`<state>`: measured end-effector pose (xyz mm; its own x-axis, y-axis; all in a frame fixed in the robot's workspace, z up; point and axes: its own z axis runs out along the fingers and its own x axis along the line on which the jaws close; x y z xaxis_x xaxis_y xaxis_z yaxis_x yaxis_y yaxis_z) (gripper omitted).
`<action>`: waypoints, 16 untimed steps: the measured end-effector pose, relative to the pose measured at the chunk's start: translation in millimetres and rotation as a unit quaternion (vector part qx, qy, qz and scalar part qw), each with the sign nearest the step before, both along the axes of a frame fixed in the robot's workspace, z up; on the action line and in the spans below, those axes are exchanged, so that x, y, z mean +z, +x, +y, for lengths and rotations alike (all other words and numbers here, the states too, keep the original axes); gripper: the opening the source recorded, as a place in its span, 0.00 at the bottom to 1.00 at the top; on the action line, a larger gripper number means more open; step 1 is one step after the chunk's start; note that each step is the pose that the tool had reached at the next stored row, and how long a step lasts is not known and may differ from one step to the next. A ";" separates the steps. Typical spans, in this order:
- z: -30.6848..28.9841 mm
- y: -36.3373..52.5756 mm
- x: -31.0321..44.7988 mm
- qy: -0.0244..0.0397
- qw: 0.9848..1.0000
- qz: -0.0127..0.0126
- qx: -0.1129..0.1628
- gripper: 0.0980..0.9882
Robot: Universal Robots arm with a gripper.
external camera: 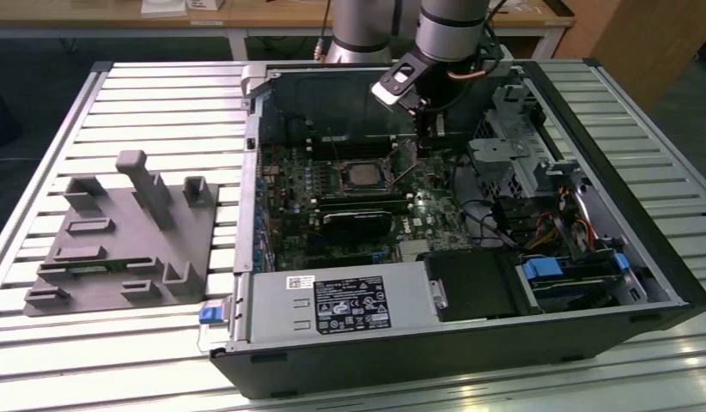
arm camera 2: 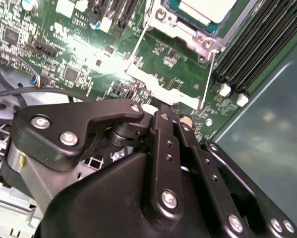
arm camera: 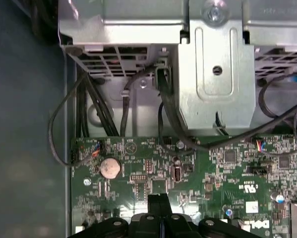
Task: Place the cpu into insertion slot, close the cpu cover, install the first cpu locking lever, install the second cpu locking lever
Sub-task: 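Close the cpu cover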
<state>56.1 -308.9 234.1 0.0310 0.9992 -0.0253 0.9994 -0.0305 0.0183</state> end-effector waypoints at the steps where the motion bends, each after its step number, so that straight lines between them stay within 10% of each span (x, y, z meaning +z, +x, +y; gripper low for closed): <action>1: 0.0 -1.2 0.0 0.000 1.000 0.000 0.000 0.01; 16: 0.0 -26.1 0.0 0.000 1.000 0.000 -0.001 0.01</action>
